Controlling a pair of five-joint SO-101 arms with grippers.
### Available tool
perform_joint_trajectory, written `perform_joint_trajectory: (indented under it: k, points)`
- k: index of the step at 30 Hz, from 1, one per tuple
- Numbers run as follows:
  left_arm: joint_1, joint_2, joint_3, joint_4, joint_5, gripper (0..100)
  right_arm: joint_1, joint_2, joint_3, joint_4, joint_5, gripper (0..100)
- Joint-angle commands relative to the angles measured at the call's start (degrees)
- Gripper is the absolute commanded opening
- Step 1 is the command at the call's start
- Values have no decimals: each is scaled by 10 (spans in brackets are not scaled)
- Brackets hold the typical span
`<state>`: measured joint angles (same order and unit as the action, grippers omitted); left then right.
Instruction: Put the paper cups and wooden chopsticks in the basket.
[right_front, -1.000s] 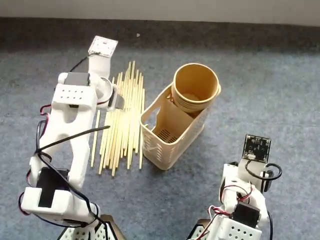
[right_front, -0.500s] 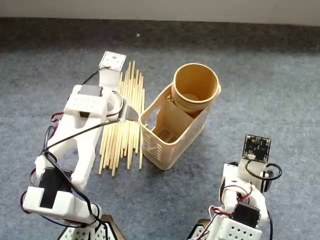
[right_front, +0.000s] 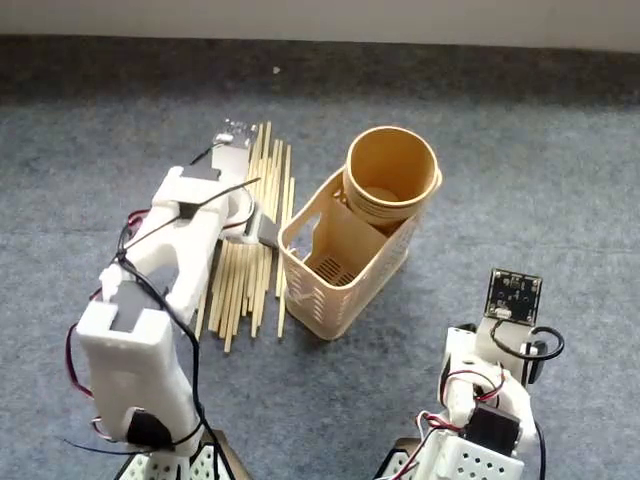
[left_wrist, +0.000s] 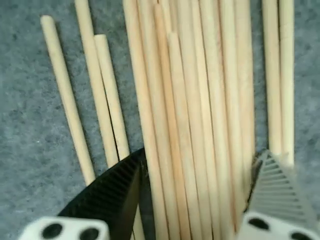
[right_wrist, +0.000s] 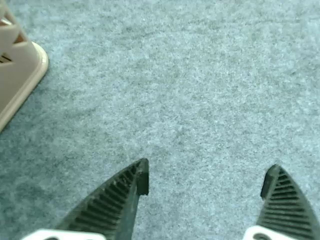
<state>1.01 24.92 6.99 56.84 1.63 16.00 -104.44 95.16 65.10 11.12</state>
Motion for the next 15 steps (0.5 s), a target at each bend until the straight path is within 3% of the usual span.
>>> perform_joint_trajectory:
  k: [1, 7, 15]
  points:
    - [-5, 52, -88, 65, 5, 290, 7, -4, 42, -12, 6, 347]
    - [-8, 107, -170, 123, 4, 97, 7, -4, 43, -12, 6, 347]
    - [-3, 110, -184, 135, 4, 2, 7, -4, 43, -15, 6, 347]
